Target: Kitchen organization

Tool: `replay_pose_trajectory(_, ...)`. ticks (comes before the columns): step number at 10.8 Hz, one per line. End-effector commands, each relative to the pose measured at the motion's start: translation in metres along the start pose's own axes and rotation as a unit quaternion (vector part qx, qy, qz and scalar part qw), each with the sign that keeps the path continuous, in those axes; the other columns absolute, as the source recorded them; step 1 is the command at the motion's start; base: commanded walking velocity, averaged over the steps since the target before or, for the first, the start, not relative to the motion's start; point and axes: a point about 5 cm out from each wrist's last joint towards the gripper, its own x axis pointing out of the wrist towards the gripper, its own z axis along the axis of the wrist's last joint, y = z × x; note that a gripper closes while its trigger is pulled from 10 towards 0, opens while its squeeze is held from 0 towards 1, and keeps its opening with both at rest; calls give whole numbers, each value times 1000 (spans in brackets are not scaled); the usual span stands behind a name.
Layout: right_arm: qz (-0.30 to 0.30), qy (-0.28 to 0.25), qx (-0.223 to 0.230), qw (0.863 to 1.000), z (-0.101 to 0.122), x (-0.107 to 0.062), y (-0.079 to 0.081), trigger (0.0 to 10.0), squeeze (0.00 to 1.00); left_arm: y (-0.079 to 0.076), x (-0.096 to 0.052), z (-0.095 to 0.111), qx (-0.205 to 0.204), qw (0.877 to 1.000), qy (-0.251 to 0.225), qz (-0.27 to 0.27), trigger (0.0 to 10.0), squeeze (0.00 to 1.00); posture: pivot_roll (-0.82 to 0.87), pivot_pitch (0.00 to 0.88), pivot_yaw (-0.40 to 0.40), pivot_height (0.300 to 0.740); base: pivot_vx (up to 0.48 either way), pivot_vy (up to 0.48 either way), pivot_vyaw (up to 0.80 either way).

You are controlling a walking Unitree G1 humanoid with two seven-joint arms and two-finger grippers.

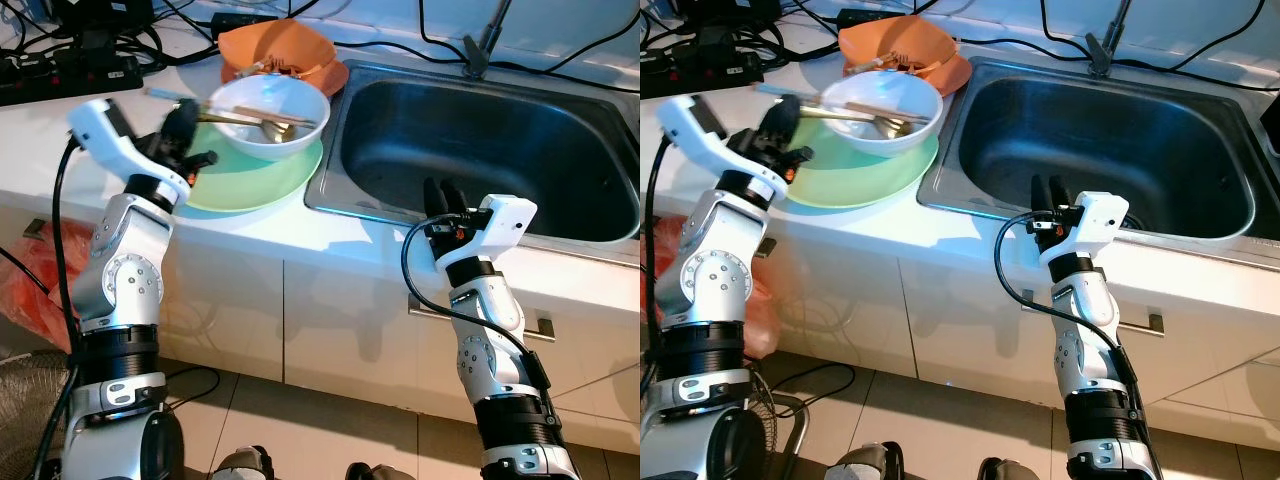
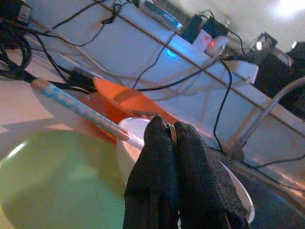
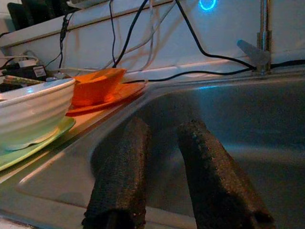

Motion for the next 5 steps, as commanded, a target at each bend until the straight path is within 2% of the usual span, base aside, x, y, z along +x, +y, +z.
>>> replay_pose_trajectory(1,1,17,-1,1000,-6,-1,0,10000,0,-4,-1,-11,13,999,40,-10,10000,0,127,134,-42,740,0,0,0)
replay_pose_trajectory(3,3,18,-1,1000,-5,0,0,10000,0,-5,-2,-8,38,998,54,-15,10000,0,128,134,-44,740,0,0,0)
replay_pose_trajectory(5,5,18,0,1000,-5,1,0,10000,0,-3,-3,3,94,994,59,-10,10000,0,131,134,-45,740,0,0,0)
